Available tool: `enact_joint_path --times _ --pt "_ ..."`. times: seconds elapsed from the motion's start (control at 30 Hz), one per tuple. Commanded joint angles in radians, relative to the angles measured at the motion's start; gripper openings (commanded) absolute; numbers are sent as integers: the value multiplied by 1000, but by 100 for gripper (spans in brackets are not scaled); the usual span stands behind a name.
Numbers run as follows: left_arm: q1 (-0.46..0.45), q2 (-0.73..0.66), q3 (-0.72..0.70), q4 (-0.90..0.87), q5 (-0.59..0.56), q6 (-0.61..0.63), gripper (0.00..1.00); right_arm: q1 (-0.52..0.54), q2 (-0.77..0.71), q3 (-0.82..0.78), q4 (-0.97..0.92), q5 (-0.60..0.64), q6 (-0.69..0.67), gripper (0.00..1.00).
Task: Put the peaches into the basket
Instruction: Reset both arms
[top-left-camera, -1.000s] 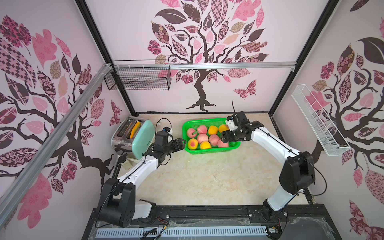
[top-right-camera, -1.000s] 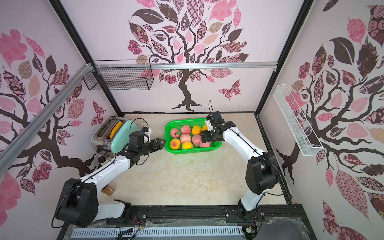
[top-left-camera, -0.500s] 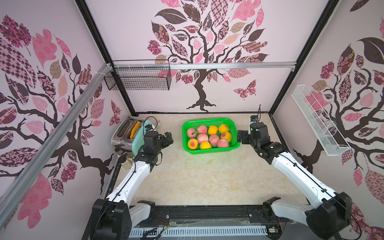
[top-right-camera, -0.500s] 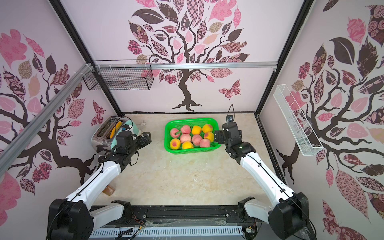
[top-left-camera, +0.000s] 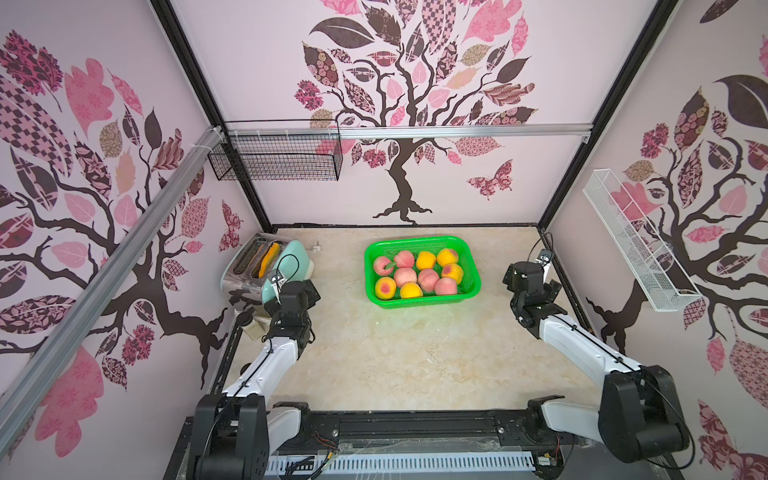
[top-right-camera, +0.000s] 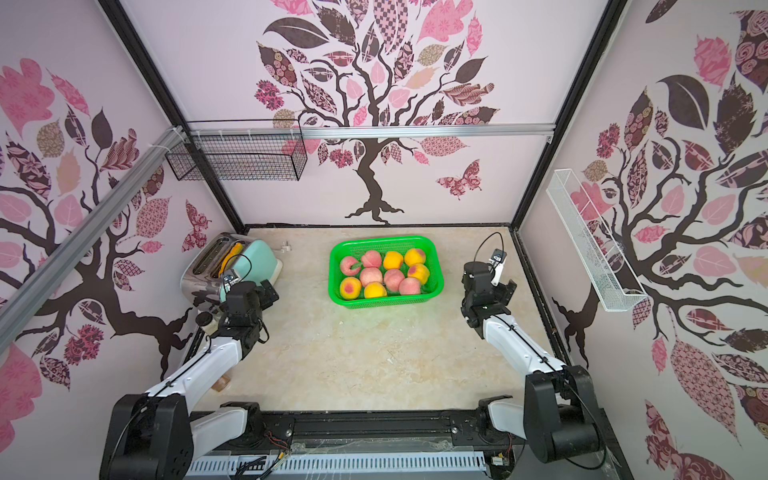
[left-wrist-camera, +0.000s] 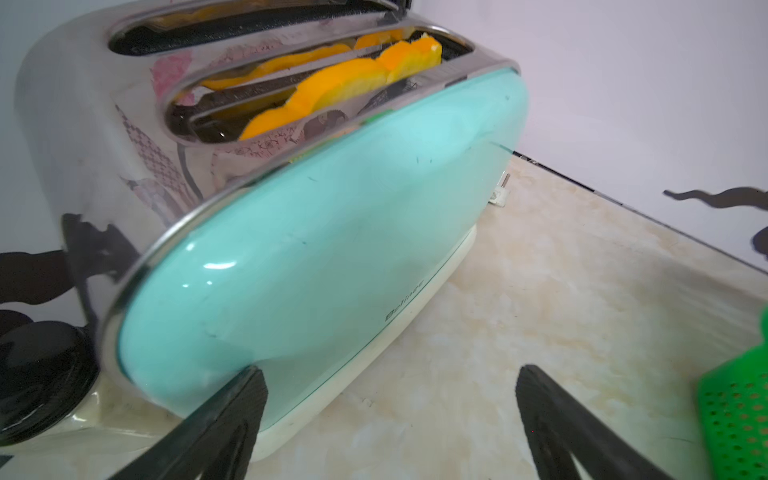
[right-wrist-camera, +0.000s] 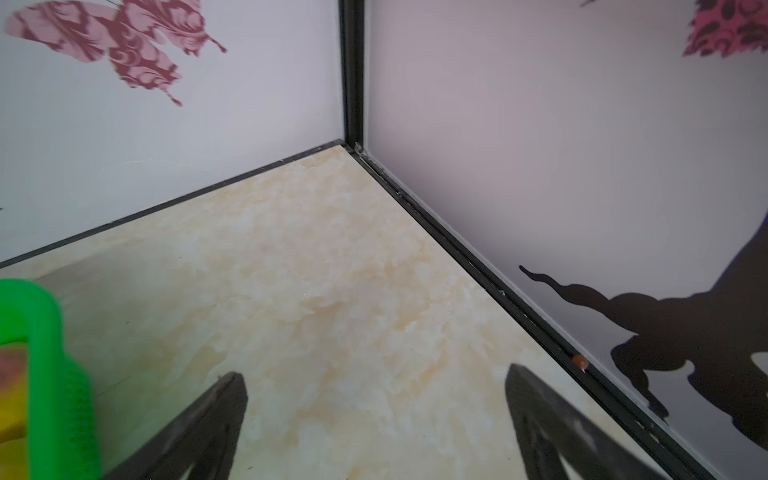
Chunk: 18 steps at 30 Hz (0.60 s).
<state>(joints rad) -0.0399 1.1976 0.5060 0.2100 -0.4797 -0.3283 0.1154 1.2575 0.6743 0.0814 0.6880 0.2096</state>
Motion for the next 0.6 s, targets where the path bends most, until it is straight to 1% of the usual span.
enact_joint_path --times 0.0,0.1,0.17,0.23,0.3,0.33,0.4,0.43,0.47,0.5,0.53,0.57 --pt "5 69 -32 220 -56 162 98 -22 -1 -94 171 -23 12 100" --pt "5 164 -83 403 12 240 98 -26 21 -220 412 -33 -74 100" --pt "11 220 -81 455 42 240 98 -30 66 -247 491 -58 -104 100" --pt "16 244 -45 408 79 234 98 -31 124 -226 487 -39 -93 100" --pt "23 281 -74 515 156 246 98 -31 172 -196 494 -35 -106 100" --pt "24 303 -96 570 183 257 98 -32 178 -188 477 -56 -96 100" --pt "24 369 -134 711 216 276 98 -34 212 -216 582 -113 -118 99" --pt "24 383 -145 748 228 281 98 -34 228 -226 628 -137 -138 99" --pt "24 374 -142 723 225 280 98 -34 237 -221 635 -158 -151 100" --pt "24 355 -130 668 232 275 98 -33 236 -202 590 -193 -156 100" --pt "29 358 -130 674 241 275 98 -34 242 -189 569 -230 -167 100" --pt "31 373 -132 702 239 274 98 -34 263 -187 596 -282 -201 99"
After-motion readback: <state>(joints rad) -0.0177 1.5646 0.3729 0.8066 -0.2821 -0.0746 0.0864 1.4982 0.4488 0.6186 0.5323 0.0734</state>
